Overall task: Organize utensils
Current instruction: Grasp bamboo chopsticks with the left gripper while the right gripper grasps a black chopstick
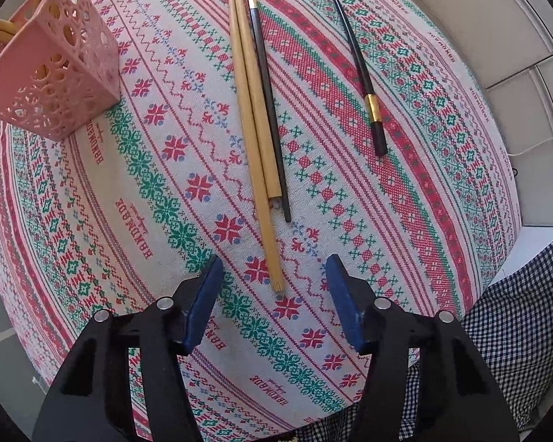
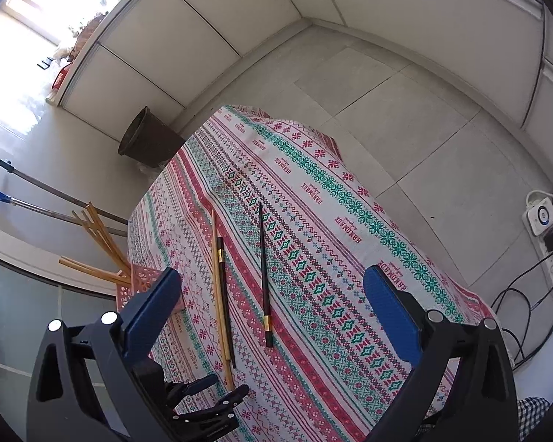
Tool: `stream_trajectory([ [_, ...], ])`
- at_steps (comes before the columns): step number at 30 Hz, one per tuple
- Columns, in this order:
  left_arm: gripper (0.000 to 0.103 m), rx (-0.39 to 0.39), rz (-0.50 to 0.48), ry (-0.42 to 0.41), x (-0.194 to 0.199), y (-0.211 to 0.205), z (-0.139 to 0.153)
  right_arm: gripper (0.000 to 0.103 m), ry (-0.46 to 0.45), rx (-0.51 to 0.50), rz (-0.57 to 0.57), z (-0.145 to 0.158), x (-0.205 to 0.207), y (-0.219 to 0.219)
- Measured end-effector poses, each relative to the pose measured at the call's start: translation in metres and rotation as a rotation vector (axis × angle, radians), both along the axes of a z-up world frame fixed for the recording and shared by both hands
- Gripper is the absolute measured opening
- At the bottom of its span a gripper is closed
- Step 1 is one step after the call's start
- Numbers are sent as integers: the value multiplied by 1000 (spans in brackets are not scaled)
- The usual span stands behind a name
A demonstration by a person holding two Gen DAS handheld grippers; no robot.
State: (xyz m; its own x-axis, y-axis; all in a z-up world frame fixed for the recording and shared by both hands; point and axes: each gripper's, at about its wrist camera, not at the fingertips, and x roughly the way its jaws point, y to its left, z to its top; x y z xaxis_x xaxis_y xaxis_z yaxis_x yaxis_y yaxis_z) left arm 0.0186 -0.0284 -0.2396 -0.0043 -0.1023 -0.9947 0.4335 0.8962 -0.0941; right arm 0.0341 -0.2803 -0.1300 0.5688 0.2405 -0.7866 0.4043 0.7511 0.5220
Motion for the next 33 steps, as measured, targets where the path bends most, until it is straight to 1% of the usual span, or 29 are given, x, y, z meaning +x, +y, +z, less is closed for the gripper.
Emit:
stream_trajectory([
  [2, 56, -23, 0, -19, 3, -2, 8, 96, 1, -1, 5, 0, 1, 2],
  [4, 56, -45, 30, -67, 12, -4, 21, 96, 0, 3, 3, 0, 1, 2],
  [5, 56, -72, 49, -93, 16, -5, 30, 96, 0, 7, 1, 0, 2, 2],
  [6, 56, -110, 67, -127, 22, -7, 42, 96, -1, 10, -2, 0, 3, 1],
  [7, 56, -132, 78, -163, 27, -10, 52, 96, -4, 13, -7, 0, 3, -1],
  [9, 55, -133, 97, -261, 37, -20, 70, 96, -8, 12, -24, 0, 4, -6],
  [12, 46, -126, 118, -367, 60, -34, 84, 96, -4, 27, -50, -3, 4, -16],
  [13, 38, -121, 128, -380, 69, -38, 84, 96, -1, 37, -57, -4, 4, -19],
  [15, 37, -106, 144, -368, 93, -50, 79, 96, 5, 66, -67, -7, 4, -25],
  [18, 36, -58, 187, -335, 137, -54, 61, 96, 6, 81, -77, -8, 4, -33],
  [21, 36, -25, 235, -265, 178, -53, 37, 96, 1, 133, -96, -8, 5, -43],
  [24, 30, 3, 280, -233, 212, -54, 13, 96, -15, 178, -99, -3, 9, -49],
  [25, 26, 5, 286, -226, 217, -54, 8, 96, -22, 175, -99, -1, 10, -49],
  [26, 22, 1, 285, -253, 221, -55, 9, 96, -25, 165, -99, 1, 12, -50],
  [28, 14, 14, 275, -259, 226, -58, 8, 96, -20, 152, -100, 1, 16, -50],
  [29, 5, 23, 269, -261, 226, -59, 8, 96, -13, 158, -102, -1, 18, -51],
  [32, 4, 39, 235, -268, 217, -62, 9, 96, 13, 174, -98, -9, 24, -49],
  [33, 4, 19, 227, -274, 210, -62, 12, 96, 19, 177, -93, -11, 26, -47],
])
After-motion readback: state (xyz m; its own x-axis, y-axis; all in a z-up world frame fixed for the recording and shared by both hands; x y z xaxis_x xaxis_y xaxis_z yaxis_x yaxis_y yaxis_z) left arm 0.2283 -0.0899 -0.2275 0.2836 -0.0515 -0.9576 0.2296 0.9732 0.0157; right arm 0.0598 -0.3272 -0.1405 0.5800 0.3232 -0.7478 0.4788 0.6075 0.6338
